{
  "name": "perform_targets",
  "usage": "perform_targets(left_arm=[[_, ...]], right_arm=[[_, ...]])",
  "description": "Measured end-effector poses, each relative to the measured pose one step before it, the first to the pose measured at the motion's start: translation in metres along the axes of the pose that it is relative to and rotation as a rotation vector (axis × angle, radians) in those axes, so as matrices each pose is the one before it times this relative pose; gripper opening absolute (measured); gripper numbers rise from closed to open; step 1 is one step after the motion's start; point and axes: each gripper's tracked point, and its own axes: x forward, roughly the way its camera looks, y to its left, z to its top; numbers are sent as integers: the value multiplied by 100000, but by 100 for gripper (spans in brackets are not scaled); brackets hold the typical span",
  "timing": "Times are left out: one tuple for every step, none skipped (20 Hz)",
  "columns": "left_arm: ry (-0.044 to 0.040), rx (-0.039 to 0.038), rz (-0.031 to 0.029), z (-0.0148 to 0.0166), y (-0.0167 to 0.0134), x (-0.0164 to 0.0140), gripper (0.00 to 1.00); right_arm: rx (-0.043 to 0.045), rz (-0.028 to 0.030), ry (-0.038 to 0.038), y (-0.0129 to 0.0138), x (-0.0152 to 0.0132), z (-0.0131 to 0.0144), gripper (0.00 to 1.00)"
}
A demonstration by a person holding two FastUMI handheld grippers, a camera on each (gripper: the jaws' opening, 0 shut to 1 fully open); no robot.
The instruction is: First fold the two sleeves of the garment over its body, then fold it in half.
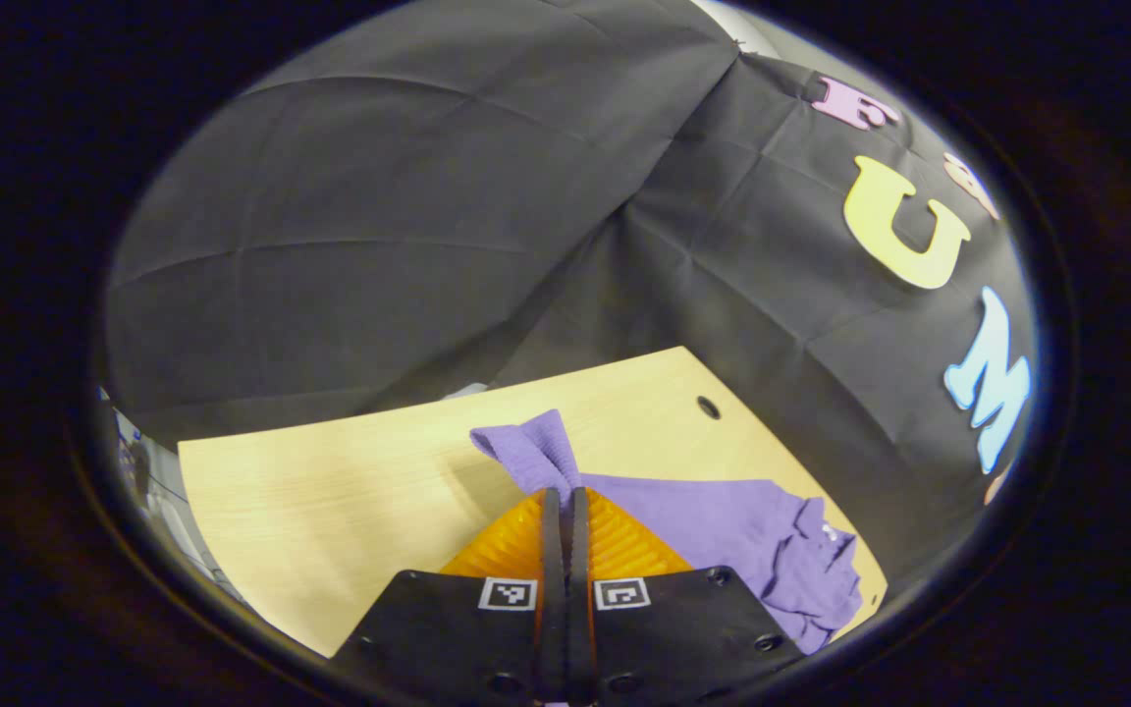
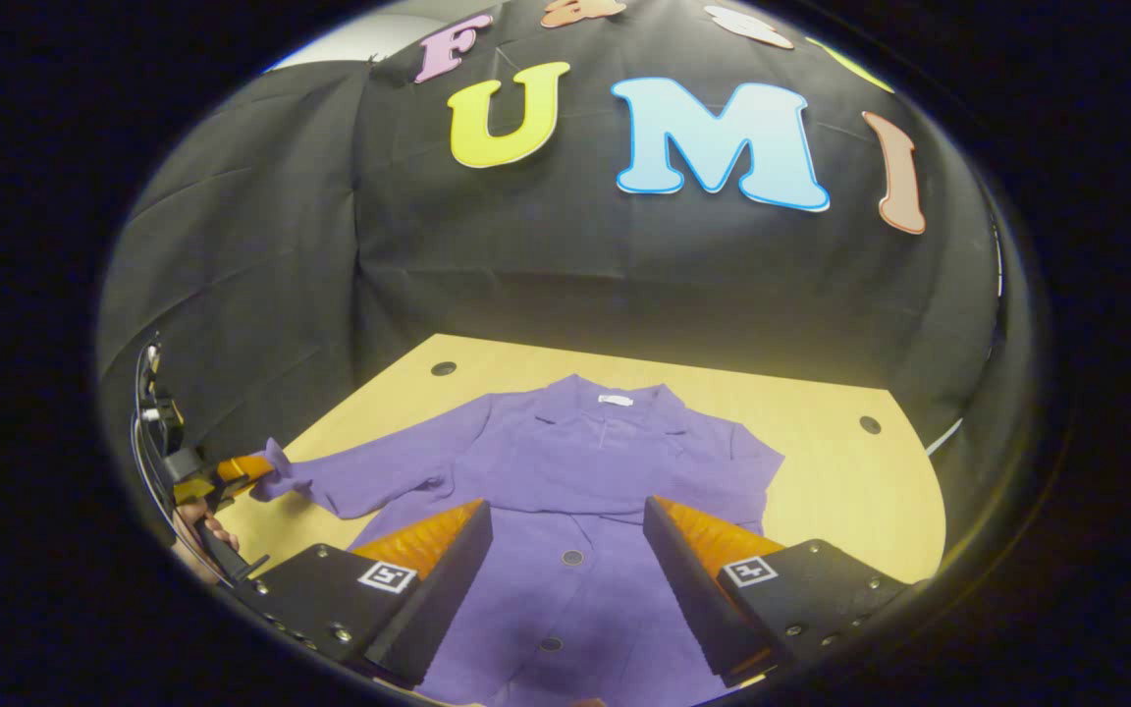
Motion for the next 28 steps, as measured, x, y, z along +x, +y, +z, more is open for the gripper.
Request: perform_targets(left_arm=[[315, 1497, -2586, -178, -1399, -294, 7], [316, 1221, -2847, -162, -1557, -123, 7], [216, 800, -2598, -85, -1747, 93, 7], [500, 539, -2469, -103, -1643, 74, 7], [693, 430, -2439, -357, -1650, 261, 7], [728, 472, -2467, -281, -1504, 298, 7], [791, 1057, -2148, -362, -1611, 331, 7], [713, 1138, -2057, -405, -1408, 308, 7], [914, 760, -2182, -392, -1643, 273, 7], [1190, 654, -2422, -442, -1721, 285, 7], [1182, 771, -2357, -507, -1915, 322, 7], [1047, 816, -2557, -553, -1592, 404, 7], [1046, 926, -2834, -628, -1860, 448, 7], [1016, 1313, -2795, -393, -1889, 472, 7], [953, 2229, -2859, -442, -1946, 628, 7], [1036, 2589, -2705, -363, -1773, 625, 7], [973, 2265, -3295, -419, -2089, 638, 7], [944, 2346, -3190, -457, -1817, 438, 7], [1112, 2829, -2636, -814, -1790, 671, 7], [1110, 2546, -2616, -553, -1635, 505, 7], [1043, 2031, -2714, -524, -1570, 780, 7], [1301, 1718, -2321, -528, -1435, 688, 7], [1248, 1541, -2115, -723, -1347, 467, 7], [1245, 1601, -2045, -583, -1327, 691, 7], [1417, 1662, -2177, -757, -1251, 586, 7], [1687, 1764, -1782, -755, -1192, 589, 7], [1668, 1741, -1673, -761, -1263, 794, 7], [1710, 1728, -1466, -588, -988, 373, 7]], right_arm=[[476, -319, -49, -245, 55, -183, 97], [597, -485, 86, -340, -99, -136, 95], [774, -531, -110, -324, -54, -170, 97], [828, -534, 107, -513, -73, -185, 97], [861, -717, 119, -425, -110, -218, 97], [828, -863, 9, -618, -123, -157, 97], [751, -1107, -56, -637, -53, -185, 95], [827, -1137, 148, -690, -175, -211, 95], [1073, -1064, 78, -582, 6, -209, 97], [1177, -815, 268, -656, -34, -246, 97], [1081, -692, 329, -501, -89, -312, 97], [1081, -651, 224, -507, -30, -193, 97], [1130, -841, 191, -529, -46, -255, 95], [1196, -674, 80, -559, -95, -194, 97], [1239, -557, 199, -406, -58, -205, 97], [1163, -564, 324, -442, -81, -272, 97], [1054, -518, 250, -564, -98, -205, 99], [967, -812, 245, -628, -84, -248, 97], [1007, -981, 254, -534, -201, -229, 97], [1149, -956, 139, -773, -192, -145, 95], [1161, -989, 161, -707, 47, -213, 95], [1093, -989, 100, -810, -178, -88, 95], [1014, -1038, 247, -775, -160, -219, 95], [854, -1179, 119, -760, -178, -53, 95], [641, -1194, 12, -784, -187, -182, 95], [264, -1320, -200, -797, -187, -15, 95], [5, -1269, -105, -697, -87, -154, 97], [-27, -873, 111, -667, -158, -106, 97]])
